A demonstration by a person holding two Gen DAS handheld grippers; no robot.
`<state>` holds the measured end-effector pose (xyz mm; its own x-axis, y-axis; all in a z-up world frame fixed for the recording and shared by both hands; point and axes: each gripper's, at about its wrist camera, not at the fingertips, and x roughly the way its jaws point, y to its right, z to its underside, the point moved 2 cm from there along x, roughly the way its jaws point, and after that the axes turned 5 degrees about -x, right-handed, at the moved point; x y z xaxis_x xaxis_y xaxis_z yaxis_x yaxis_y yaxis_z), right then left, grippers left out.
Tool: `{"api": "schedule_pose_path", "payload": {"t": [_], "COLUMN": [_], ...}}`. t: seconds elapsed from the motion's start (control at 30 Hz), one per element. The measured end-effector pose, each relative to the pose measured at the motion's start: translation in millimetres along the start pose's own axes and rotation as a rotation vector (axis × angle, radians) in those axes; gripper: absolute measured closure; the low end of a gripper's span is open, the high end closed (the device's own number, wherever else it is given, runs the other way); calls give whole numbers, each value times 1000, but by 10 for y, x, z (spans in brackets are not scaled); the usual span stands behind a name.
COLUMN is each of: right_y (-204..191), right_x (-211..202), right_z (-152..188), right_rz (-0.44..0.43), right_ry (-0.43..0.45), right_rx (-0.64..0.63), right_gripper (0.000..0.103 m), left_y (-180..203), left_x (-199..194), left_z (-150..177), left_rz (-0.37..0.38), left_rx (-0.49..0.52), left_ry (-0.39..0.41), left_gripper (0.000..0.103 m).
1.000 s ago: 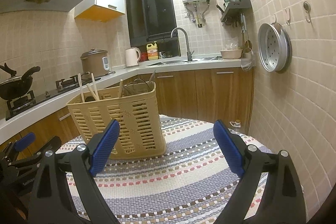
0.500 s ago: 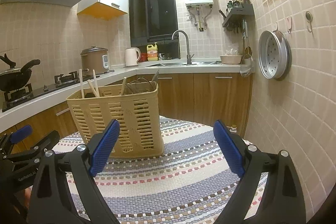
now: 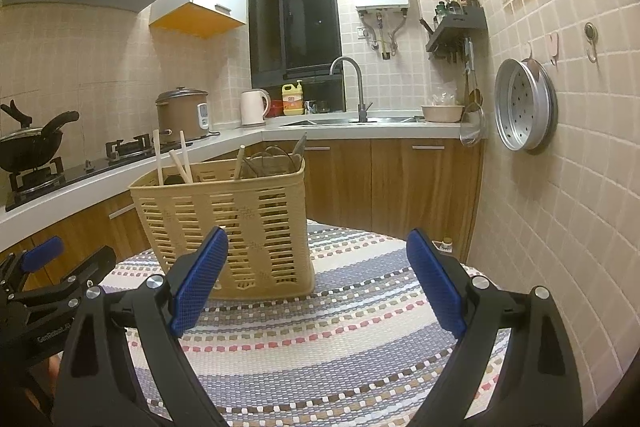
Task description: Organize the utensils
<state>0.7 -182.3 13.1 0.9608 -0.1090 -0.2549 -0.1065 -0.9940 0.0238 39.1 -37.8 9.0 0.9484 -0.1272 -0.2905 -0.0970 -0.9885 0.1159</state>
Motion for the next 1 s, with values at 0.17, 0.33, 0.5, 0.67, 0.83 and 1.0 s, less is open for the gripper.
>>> {"api": "schedule_pose_path", "payload": {"t": [0.17,0.33,0.5,0.67,0.83,1.0], "right_y": [-8,-13,-27,-33,-29,-34], "right_x": [5,15,26,26,29,28], "right_z": [-5,-1,15,13,14,12], "right_rz": [-3,-2,-5,-4,-6,-7], "right_ry": [-1,-5,-10,-6,-8,-8], "right_rx": [-2,-3,-5,-5,-4,-7], "right_gripper": [17,17,16,14,14,14], "left_y": [11,21,16,12,23,28], "left_x": [-4,-7,-7,-3,3,-2], "left_z": [0,2,2,2,3,2], "left_rz": [0,2,2,2,3,1], "left_rx": [4,7,8,8,13,13], "left_ry": [4,1,2,0,2,3], "left_gripper": [8,8,8,8,8,8]}}
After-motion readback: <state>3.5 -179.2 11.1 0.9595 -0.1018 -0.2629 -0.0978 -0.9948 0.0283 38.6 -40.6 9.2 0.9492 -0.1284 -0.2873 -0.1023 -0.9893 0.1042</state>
